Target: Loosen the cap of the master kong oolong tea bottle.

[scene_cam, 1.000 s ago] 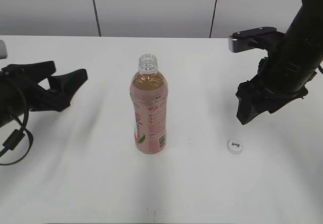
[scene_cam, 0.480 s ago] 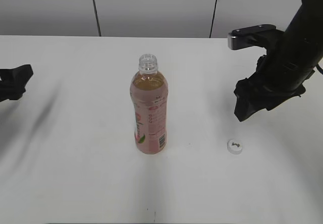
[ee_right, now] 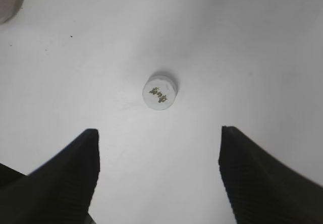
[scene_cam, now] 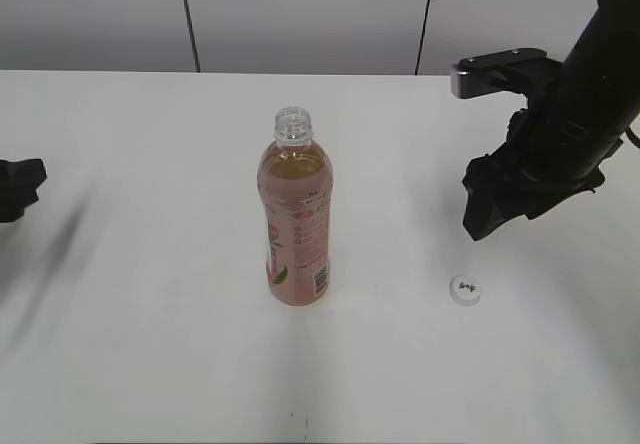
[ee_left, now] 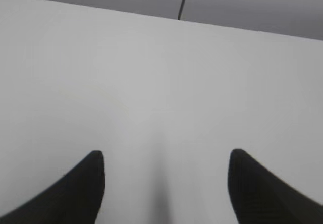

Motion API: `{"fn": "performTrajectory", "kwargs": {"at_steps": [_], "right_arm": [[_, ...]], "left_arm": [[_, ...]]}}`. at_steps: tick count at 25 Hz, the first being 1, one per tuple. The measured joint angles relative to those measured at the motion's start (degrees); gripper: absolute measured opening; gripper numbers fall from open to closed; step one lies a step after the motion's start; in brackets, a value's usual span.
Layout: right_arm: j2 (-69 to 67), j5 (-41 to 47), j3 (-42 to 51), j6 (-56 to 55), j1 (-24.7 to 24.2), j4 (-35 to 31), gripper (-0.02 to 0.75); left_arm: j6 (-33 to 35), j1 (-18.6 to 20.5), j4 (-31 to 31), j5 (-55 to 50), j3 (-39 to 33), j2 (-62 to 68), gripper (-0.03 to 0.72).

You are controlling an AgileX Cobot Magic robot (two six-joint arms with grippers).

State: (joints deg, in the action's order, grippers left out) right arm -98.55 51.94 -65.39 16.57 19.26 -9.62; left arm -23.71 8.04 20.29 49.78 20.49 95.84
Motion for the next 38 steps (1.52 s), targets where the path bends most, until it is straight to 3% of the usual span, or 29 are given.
{"fn": "performTrajectory", "kwargs": {"at_steps": [3, 12, 18, 22, 26, 38], "right_arm": [[0.0, -0.15, 0.0, 0.0, 0.0, -0.92, 0.554], [0.0, 0.32, 0.0, -0.65, 0.0, -2.65, 0.554], [3.37, 2.24, 1.56, -2.41, 0.0, -3.34, 0.548], [7.24, 5.15, 3.3, -3.63, 0.0, -2.43, 0.532], [12.31, 9.04, 5.09, -4.46, 0.0, -1.71, 0.531], [37.23, 16.79, 15.08, -12.44, 0.0, 8.64, 0.522]], "left_arm": [[-0.01, 0.0, 1.79, -5.4, 0.07, -1.1, 0.459], [-1.03, -1.31, 2.25, -34.28, 5.49, -8.36, 0.452], [-1.54, -5.06, -2.86, -49.22, 7.96, -20.37, 0.452], [-1.3, -5.52, -11.79, -59.54, 7.96, -30.35, 0.452], [5.51, -5.56, -20.29, -70.12, 8.51, -40.52, 0.452], [12.57, -5.58, -21.38, -100.83, 12.49, -70.32, 0.452]]}}
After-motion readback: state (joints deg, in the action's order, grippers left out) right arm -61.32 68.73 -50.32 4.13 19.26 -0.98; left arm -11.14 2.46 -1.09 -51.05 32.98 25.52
